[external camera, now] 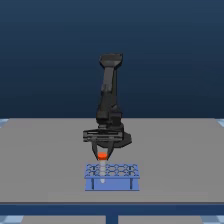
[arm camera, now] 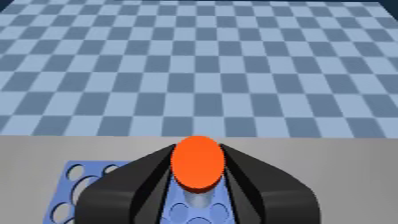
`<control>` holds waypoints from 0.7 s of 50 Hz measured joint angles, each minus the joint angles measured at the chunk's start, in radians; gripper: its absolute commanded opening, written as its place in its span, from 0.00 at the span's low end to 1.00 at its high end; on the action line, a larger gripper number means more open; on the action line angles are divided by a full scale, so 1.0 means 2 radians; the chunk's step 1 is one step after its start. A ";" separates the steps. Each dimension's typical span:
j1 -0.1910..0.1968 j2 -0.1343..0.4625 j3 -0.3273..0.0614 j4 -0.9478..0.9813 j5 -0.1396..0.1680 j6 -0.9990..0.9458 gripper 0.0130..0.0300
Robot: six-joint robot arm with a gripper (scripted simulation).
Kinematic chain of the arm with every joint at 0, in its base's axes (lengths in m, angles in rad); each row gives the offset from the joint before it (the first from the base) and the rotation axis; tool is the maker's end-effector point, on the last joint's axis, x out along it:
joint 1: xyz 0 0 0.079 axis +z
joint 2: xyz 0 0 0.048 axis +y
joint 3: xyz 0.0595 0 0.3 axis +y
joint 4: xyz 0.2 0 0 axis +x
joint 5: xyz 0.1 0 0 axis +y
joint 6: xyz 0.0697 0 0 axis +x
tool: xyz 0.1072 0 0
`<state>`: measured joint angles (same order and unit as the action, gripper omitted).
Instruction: Pick up the centrifuge tube on the rack
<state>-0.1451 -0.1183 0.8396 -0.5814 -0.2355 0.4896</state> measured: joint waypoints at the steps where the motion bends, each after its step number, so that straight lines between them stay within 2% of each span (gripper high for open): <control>1: 0.000 -0.001 -0.001 -0.004 0.001 0.004 0.00; 17: 0.000 -0.018 -0.011 -0.086 0.021 0.083 0.00; 35: 0.000 -0.035 -0.023 -0.220 0.041 0.217 0.00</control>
<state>-0.1451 -0.1880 0.7939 -1.0218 -0.1539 0.9227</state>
